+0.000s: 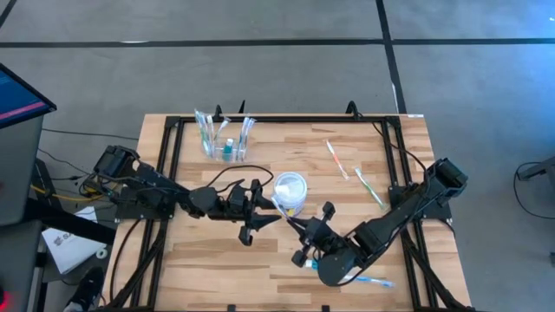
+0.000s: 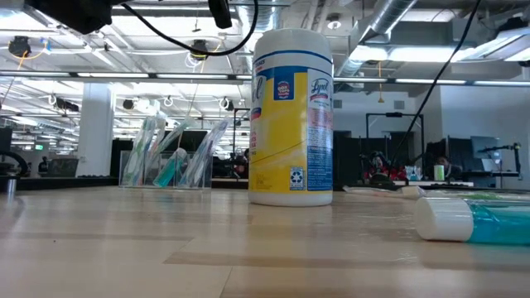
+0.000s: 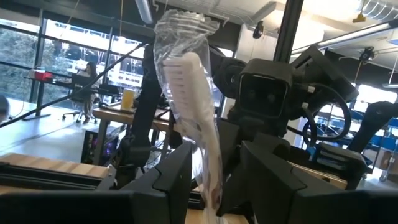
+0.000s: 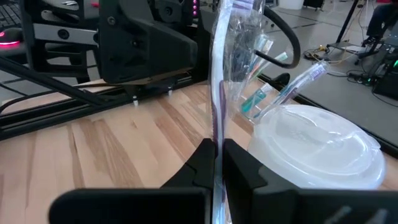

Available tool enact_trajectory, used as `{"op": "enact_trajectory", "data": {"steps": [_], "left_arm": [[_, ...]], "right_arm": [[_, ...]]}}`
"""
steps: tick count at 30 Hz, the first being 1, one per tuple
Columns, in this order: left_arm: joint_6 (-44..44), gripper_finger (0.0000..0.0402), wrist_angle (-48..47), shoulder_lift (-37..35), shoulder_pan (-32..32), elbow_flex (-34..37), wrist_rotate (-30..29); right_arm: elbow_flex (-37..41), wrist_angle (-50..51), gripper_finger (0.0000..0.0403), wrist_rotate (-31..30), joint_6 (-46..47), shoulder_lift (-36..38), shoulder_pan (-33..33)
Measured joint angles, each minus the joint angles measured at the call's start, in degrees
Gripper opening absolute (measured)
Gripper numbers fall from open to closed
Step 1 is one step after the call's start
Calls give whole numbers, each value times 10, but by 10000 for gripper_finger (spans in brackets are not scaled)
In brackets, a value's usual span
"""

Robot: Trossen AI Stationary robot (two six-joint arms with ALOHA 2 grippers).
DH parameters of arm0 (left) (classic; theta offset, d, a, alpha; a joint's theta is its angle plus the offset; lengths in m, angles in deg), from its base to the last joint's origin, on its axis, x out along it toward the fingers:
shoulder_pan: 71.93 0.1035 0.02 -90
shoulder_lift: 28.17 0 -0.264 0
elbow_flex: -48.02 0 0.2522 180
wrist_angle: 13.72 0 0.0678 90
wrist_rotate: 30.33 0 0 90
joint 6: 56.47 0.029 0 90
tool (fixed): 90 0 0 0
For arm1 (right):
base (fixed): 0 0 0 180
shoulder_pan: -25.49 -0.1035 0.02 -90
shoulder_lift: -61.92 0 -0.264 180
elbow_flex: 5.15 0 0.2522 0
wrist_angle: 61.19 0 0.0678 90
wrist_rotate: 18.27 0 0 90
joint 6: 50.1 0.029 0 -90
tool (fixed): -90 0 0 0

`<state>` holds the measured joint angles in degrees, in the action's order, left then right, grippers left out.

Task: Pick & Place toothbrushing station
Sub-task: Put the purple toothbrush into the transparent organizer

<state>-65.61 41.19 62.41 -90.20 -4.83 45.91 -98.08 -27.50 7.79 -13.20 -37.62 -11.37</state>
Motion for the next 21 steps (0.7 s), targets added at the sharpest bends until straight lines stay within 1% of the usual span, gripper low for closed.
{"op": "enact_trajectory", "data": {"steps": [4, 7, 10, 15, 16, 21], "left_arm": [[0, 130, 0, 0, 0, 0, -10], [0, 116, 0, 0, 0, 0, -26], [2, 87, 0, 0, 0, 0, -28], [1, 18, 1, 0, 0, 0, -26], [1, 12, 1, 0, 0, 0, -26], [2, 14, 0, 0, 0, 0, -26]], "right_arm": [[0, 0, 8, 0, 0, 0, 6], [0, -3, 8, 10, 0, 0, 11], [0, -3, 8, 11, 0, 0, 14], [0, -3, 8, 11, -1, 0, 13], [0, -3, 8, 12, -1, 0, 13], [0, -3, 21, 12, -1, 0, 13]]}}
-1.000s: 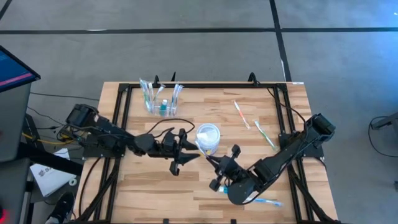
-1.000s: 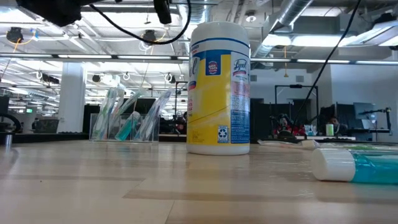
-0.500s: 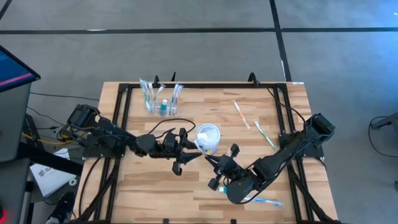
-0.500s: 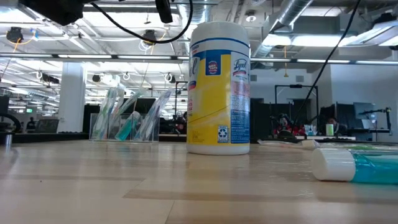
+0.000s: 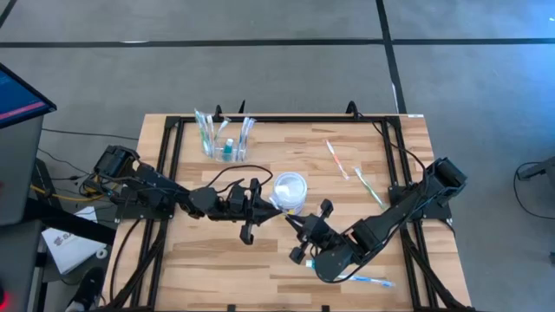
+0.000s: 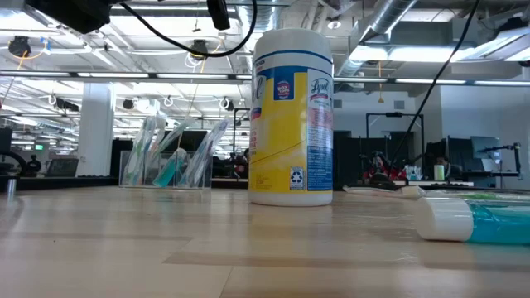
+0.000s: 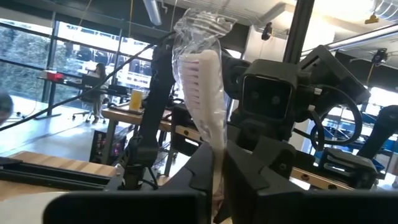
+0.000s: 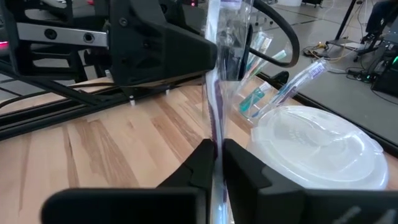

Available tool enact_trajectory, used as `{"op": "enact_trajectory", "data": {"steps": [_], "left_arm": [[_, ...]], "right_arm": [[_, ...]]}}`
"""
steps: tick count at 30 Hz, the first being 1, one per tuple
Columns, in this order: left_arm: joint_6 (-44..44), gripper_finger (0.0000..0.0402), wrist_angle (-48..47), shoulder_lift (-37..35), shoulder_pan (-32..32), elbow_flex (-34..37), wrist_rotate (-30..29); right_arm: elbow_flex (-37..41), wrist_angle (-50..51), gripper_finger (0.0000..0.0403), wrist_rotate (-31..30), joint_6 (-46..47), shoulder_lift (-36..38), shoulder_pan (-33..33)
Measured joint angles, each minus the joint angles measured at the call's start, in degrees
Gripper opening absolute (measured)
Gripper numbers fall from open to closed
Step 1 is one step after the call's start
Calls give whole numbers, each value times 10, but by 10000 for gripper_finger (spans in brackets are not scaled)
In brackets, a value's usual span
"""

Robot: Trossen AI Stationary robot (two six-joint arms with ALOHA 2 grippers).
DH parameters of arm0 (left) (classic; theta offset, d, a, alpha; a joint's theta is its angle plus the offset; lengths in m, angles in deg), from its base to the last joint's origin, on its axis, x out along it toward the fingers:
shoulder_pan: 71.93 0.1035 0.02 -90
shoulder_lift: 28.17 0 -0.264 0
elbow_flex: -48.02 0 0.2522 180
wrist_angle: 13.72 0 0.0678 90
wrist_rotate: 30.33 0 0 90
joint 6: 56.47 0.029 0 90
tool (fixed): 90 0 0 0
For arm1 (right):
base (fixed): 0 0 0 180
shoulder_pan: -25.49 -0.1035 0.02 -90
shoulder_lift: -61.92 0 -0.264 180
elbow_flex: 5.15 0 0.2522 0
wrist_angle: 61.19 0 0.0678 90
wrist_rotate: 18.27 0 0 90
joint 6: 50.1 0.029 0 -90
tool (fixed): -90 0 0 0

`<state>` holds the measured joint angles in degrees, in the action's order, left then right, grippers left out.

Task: Pick & Place toothbrushing station
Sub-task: Put the purple toothbrush into the transparent organizer

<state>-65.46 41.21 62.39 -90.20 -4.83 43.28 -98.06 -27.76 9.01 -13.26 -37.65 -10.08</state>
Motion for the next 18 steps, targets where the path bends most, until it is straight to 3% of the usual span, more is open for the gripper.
{"op": "enact_trajectory", "data": {"steps": [11, 18], "left_arm": [[2, 7, -6, -6, -6, 0, -1], [-1, 6, -106, -57, -11, 0, -2]], "right_arm": [[0, 9, 90, -2, 1, 0, -3], [0, 9, 133, -4, -9, 0, -17]]}}
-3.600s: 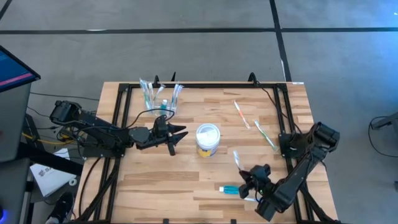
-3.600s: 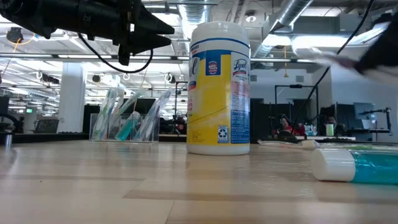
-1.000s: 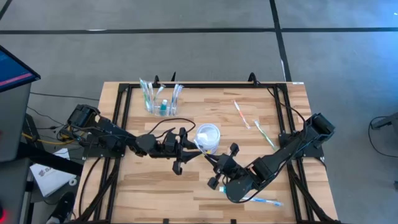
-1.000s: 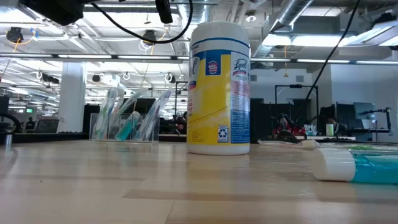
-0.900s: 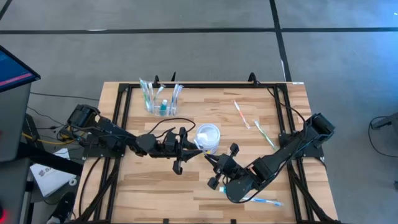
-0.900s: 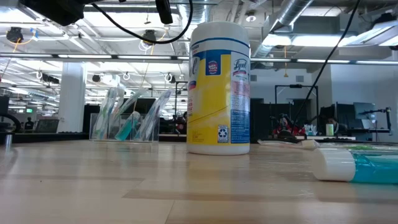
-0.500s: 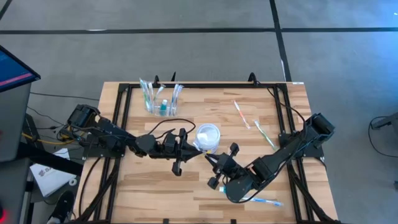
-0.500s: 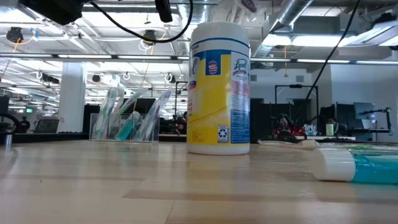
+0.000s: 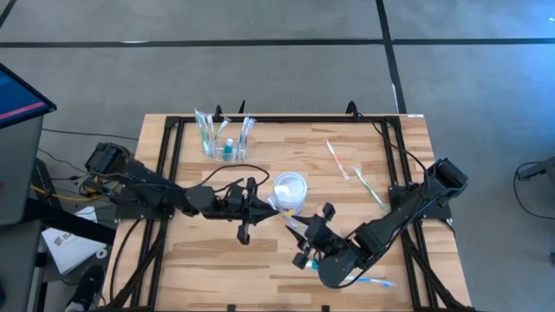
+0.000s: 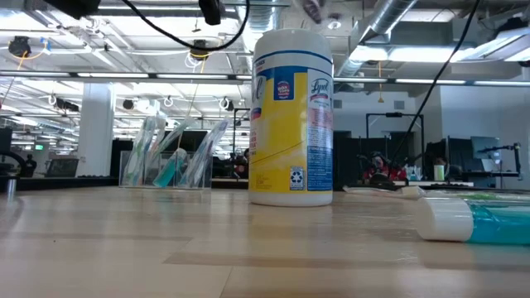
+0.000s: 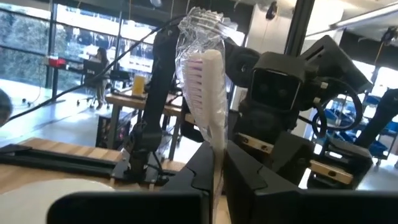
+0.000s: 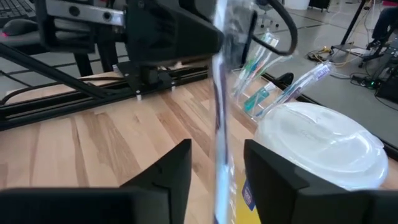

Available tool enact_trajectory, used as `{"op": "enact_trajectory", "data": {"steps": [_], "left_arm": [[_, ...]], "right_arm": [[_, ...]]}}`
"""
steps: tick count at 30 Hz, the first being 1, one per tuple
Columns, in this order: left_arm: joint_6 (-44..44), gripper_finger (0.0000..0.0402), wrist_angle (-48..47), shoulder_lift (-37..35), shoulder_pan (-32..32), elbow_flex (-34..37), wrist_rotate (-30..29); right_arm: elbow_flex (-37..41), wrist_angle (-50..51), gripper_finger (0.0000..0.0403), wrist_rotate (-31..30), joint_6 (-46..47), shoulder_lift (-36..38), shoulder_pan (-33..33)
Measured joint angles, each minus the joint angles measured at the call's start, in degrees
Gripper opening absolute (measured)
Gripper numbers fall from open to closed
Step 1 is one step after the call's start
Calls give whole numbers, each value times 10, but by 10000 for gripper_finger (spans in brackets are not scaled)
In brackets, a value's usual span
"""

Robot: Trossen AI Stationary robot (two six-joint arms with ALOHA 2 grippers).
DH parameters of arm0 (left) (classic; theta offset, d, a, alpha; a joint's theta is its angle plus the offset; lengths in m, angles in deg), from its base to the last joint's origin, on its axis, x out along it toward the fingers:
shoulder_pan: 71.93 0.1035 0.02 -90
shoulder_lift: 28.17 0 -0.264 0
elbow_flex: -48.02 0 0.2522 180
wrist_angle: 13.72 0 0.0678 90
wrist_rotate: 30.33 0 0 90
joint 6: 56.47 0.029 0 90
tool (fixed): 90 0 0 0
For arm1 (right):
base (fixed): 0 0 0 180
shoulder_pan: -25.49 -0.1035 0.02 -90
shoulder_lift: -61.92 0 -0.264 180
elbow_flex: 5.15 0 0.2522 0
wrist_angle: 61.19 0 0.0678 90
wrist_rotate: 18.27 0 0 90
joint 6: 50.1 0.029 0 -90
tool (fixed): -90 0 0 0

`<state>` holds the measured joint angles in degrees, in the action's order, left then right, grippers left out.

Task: Pick & Place toothbrushing station
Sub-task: Put the purple toothbrush into the transparent organizer

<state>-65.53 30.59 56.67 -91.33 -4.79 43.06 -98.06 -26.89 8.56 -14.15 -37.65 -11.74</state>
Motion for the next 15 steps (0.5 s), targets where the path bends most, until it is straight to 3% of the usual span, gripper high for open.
{"op": "enact_trajectory", "data": {"steps": [5, 15], "left_arm": [[11, 6, -91, -51, -25, 0, -53], [16, 6, -235, -121, -89, 0, -279]], "right_arm": [[0, 0, 155, -8, 0, 0, -3], [0, 0, 157, -8, 0, 0, -3]]}}
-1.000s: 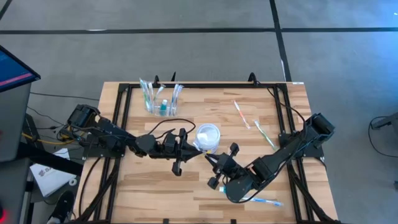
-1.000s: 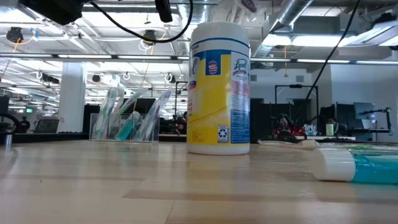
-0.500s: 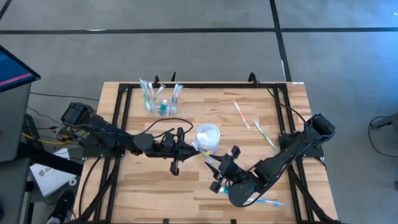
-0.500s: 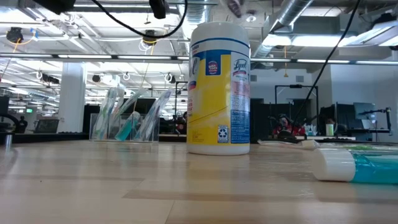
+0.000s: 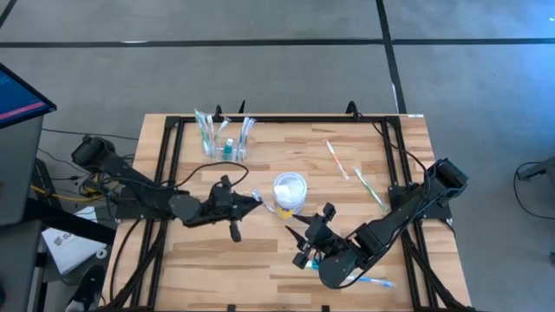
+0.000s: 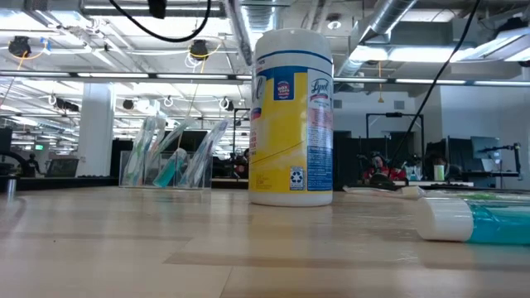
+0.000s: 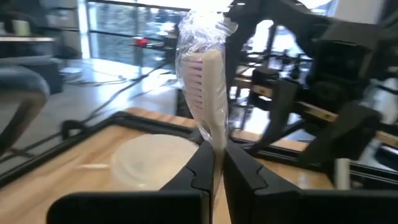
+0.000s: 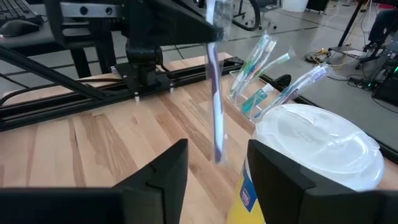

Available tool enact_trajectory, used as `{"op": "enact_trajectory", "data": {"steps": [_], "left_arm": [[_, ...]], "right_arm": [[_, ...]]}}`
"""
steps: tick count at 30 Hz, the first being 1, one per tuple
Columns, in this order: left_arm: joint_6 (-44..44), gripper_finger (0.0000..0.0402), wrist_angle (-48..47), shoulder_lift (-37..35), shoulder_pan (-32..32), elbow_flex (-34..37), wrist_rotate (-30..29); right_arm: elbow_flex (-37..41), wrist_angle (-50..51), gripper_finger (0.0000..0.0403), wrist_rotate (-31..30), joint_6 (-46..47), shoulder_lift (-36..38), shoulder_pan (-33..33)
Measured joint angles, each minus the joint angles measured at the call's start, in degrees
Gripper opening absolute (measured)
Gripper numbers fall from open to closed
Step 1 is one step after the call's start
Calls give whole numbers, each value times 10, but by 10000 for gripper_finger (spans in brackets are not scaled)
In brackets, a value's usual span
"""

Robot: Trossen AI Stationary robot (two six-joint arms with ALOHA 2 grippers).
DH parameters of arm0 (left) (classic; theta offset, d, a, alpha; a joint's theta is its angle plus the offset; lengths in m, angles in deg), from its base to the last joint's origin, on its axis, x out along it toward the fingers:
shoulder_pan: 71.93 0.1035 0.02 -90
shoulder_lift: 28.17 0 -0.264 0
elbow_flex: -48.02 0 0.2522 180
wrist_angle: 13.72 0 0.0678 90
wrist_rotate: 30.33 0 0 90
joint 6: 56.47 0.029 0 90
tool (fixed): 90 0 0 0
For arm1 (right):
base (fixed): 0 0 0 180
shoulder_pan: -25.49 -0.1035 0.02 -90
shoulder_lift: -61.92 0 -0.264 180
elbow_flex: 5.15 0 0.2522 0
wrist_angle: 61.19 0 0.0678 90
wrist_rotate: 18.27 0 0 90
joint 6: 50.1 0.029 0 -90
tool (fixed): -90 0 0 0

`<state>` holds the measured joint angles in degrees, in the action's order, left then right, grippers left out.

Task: Pick & Place toothbrushing station
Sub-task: Put the purple toothbrush into the transparent organizer

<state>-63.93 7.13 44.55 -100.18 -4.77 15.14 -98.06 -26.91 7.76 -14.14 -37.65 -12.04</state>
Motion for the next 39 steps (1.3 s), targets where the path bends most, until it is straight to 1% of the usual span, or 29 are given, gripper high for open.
{"op": "enact_trajectory", "data": {"steps": [3, 11, 15, 17, 23, 29, 34, 39], "left_arm": [[-2, 6, -17, -7, -9, 0, -41], [-4, 6, -30, -12, -23, 0, -91], [-6, 6, -52, -17, -23, 0, -118], [-21, 6, -75, -26, -22, 0, -136], [-73, 6, -164, -72, -22, 0, -191], [-119, 6, -248, -118, -22, 0, -220], [-125, 6, -290, -158, -22, 0, -245], [-126, 6, -317, -187, -13, 0, -251]], "right_arm": [[0, 0, 153, 0, 0, 0, 0], [0, 0, 149, 0, -5, 0, 3], [0, 2, 152, 24, -23, 0, 12], [0, 2, 154, 32, -34, 0, 16], [0, 5, 158, 37, -62, 0, 24], [0, 3, 156, 40, -77, 0, 32], [0, 2, 153, 41, -82, 0, 37], [0, 2, 154, 42, -96, 0, 41]]}}
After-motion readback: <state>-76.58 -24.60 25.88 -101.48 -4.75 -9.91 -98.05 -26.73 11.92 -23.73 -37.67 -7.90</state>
